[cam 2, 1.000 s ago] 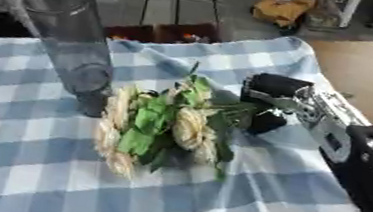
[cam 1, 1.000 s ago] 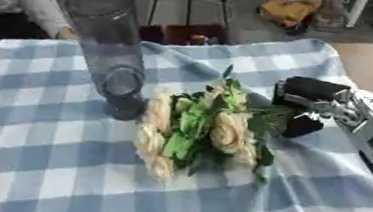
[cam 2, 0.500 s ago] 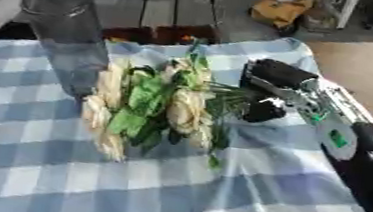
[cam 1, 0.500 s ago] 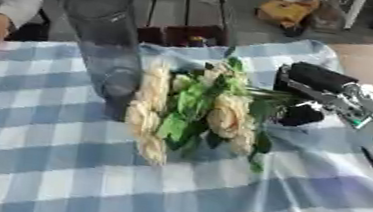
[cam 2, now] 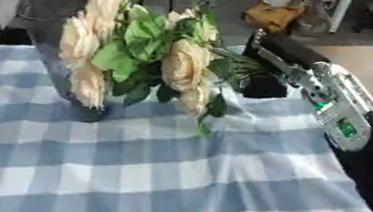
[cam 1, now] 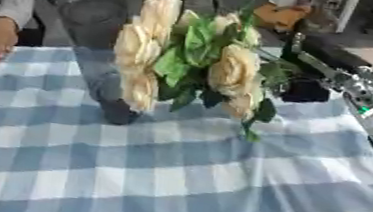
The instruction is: Arrange flowers into the vase.
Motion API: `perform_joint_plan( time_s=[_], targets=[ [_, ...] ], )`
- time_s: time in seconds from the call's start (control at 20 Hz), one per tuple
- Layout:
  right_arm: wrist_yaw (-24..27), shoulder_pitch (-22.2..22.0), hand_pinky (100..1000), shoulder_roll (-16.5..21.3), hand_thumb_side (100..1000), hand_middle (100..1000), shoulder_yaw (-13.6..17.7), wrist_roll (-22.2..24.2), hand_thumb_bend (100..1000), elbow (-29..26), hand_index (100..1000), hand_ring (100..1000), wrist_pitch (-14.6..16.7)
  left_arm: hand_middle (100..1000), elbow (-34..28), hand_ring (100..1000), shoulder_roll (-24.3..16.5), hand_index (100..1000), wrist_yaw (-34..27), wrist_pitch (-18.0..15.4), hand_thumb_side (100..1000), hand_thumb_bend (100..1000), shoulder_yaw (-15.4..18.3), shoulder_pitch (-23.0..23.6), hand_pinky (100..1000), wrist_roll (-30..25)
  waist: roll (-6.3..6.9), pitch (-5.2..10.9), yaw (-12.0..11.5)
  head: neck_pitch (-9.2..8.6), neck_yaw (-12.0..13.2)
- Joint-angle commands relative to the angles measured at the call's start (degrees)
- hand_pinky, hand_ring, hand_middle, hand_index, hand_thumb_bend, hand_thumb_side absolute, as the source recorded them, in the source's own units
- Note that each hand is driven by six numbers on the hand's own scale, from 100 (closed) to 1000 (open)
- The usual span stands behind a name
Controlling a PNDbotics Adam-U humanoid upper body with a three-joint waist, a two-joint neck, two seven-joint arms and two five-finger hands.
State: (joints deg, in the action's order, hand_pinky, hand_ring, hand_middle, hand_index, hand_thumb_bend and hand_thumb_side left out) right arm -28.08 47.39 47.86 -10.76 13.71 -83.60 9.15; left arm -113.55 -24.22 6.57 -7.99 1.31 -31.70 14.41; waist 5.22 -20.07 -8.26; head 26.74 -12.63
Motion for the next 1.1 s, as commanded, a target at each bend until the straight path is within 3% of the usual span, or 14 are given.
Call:
perform_joint_plan(
  time_s=[0.05,0.5,1.1],
  targets=[
    [3.14,1.06,100,2.42,547,100,2.04,-1.34,100,-3.10,100,100,-2.24,985,-1.04,995,-1.85,1000,0.20,-0.04,1000,100,0.68,-0.26,688,0.13,-0.35,1.80,-0.01,-0.77,0.41],
    [10.75,3.03,100,1.26,473,100,4.01,-5.21,100,-6.55,100,100,-7.98,983,-1.04,995,-1.86,1000,0.26,0.01,1000,100,0.67,0.05,689,0.18,-0.59,2.54,0.16,-1.18,1.03],
    [20.99,12.97,100,-6.13,404,100,6.80,-13.61,100,-5.75,100,100,-15.24,983,-1.04,996,-1.51,1000,0.05,-0.44,1000,100,0.47,-0.08,689,0.27,-0.43,2.54,0.54,-1.44,1.45]
  ],
)
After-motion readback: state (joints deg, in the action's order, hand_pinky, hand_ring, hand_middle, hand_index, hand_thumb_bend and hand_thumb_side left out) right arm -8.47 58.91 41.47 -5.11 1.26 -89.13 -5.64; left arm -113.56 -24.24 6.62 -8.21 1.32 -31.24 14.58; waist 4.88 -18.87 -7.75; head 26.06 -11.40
